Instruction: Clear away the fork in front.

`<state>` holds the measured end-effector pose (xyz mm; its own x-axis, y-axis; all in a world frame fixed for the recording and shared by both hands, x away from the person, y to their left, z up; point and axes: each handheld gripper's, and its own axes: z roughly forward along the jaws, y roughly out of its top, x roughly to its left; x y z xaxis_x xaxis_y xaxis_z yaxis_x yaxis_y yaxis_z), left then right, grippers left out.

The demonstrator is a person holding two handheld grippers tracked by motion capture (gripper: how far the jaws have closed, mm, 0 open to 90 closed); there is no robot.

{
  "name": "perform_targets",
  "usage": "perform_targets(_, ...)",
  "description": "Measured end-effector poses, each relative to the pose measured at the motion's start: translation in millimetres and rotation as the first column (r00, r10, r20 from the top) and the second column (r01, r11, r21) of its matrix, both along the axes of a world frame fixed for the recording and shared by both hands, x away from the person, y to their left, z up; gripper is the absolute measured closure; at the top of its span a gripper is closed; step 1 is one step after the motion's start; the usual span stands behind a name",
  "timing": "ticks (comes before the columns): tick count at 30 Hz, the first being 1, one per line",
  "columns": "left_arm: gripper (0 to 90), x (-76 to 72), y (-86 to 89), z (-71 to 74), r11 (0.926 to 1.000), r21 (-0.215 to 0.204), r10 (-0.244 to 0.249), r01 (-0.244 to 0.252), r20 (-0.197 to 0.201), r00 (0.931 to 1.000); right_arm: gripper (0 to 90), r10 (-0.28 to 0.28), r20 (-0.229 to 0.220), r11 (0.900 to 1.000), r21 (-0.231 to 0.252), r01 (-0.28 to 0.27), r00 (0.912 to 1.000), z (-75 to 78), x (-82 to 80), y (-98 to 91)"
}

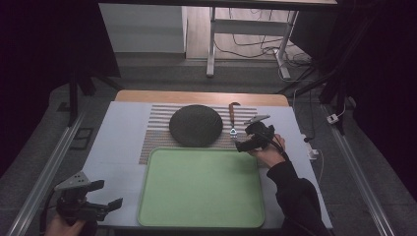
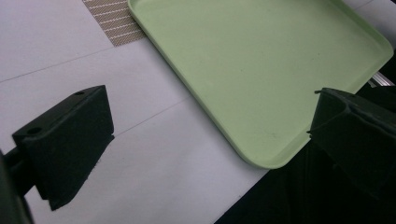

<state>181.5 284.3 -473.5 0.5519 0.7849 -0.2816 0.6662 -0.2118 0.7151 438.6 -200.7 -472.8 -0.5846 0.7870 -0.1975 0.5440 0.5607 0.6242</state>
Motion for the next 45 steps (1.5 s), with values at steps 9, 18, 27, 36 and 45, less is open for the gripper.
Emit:
perform_targets(9, 0.0, 0.0, 0.2, 0.0, 1.0000, 0.000, -0.001, 0.001, -0.001, 1.0000, 0.0, 0.068, 0.051, 0.9875, -0.146, -0.060, 0.9964, -9.0, 9.9, 13.0)
perform_targets(18, 0.0, 0.0, 0.2, -0.1, 1.0000, 0.000, -0.002, 0.002, -0.002, 1.0000, 4.1, 0.159, 0.090, 0.9391, -0.321, -0.122, 0.9832, -20.2, 11.3, 31.7)
perform_targets(27, 0.0, -0.2, 0.3, -0.1, 1.0000, 0.000, -0.001, 0.001, -0.002, 1.0000, 14.3, 0.237, 0.095, 0.8839, -0.434, -0.174, 0.9668, -29.7, 14.9, 42.9)
perform_targets(36, 0.0, -0.3, 0.3, -0.1, 1.0000, 0.000, -0.001, 0.001, -0.002, 1.0000, 39.2, 0.334, 0.101, 0.8062, -0.546, -0.229, 0.9370, -38.8, 10.3, 54.0)
perform_targets(45, 0.0, -0.5, 0.3, -0.1, 1.0000, 0.000, -0.002, 0.002, -0.002, 1.0000, 75.9, 0.460, 0.065, 0.6897, -0.654, -0.311, 0.8854, -50.4, 1.7, 61.3)
